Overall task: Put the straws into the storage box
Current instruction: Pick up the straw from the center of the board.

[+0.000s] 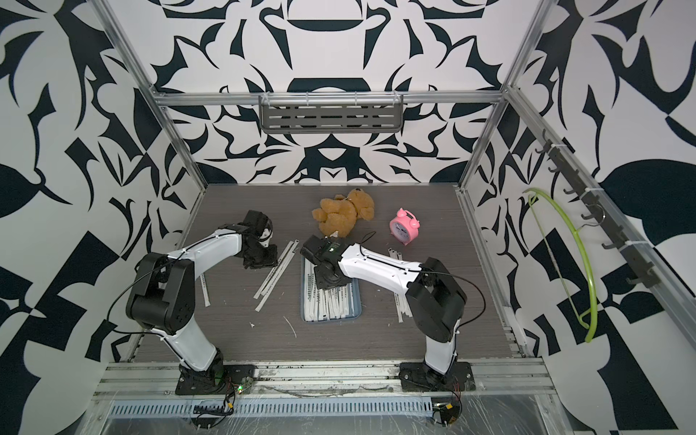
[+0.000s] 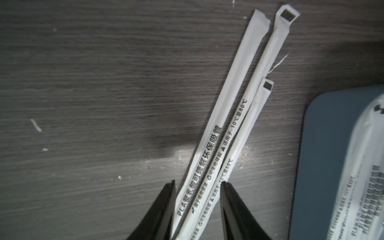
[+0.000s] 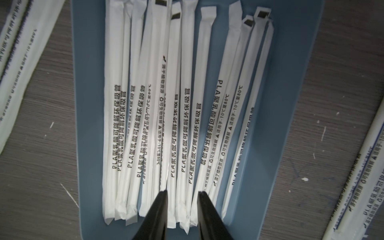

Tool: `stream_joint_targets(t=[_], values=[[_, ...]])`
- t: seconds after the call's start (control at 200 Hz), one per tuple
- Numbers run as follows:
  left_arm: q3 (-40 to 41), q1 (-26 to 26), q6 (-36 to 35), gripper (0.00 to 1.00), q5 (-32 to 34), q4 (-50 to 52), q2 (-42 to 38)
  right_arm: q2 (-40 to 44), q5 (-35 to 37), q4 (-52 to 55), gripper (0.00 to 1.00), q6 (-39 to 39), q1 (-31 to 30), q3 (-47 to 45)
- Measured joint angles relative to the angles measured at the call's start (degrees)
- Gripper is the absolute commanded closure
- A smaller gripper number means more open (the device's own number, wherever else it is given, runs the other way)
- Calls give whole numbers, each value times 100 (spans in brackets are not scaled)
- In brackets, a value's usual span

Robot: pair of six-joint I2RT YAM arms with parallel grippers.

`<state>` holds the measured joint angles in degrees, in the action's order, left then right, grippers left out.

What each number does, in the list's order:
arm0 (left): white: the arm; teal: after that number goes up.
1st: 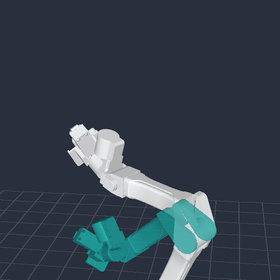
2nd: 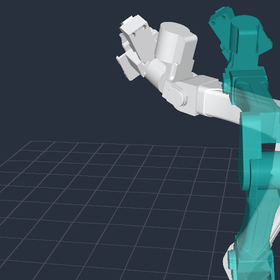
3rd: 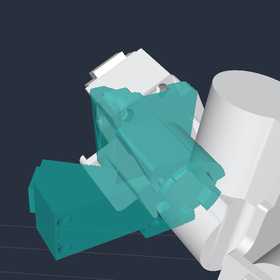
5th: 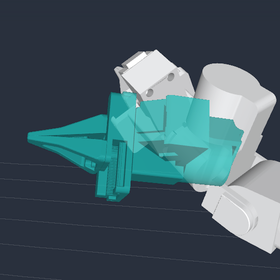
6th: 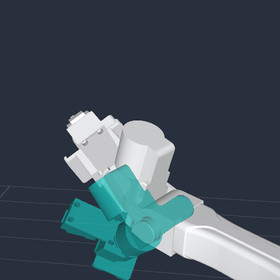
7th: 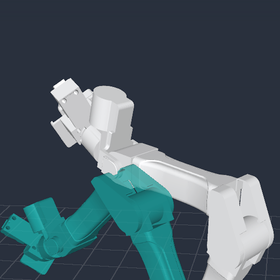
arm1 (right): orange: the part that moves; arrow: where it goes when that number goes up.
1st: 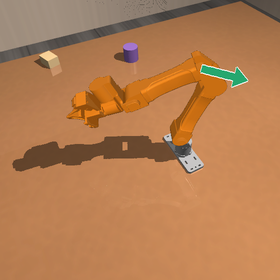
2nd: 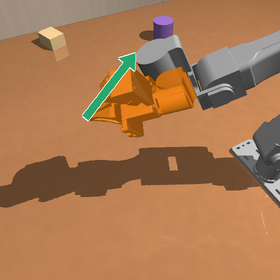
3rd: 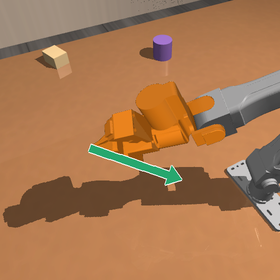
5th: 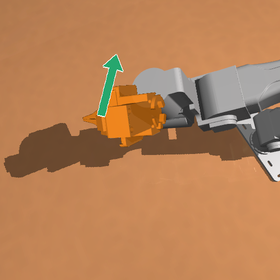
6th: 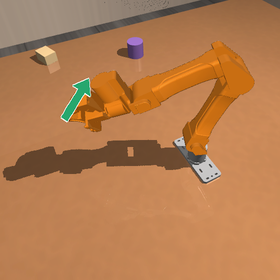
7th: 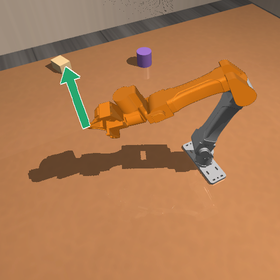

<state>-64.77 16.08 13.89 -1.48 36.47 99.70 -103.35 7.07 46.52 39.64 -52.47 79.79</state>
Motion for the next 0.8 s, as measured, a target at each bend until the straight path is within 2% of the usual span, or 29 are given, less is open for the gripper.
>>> stream_joint_targets(t=[0.365, 0.515, 0.615, 0.8], values=[[-144, 103, -339, 61, 313, 127, 446, 179, 72, -122, 71, -66, 39, -256], [-286, 186, -398, 69, 490, 170, 634, 179, 72, -153, 71, -63, 42, -258], [-369, 197, -468, 83, 614, 197, 706, 181, 74, -157, 71, -63, 42, -260], [-442, 201, -522, 87, 702, 238, 752, 181, 74, -160, 71, -63, 42, -262]])
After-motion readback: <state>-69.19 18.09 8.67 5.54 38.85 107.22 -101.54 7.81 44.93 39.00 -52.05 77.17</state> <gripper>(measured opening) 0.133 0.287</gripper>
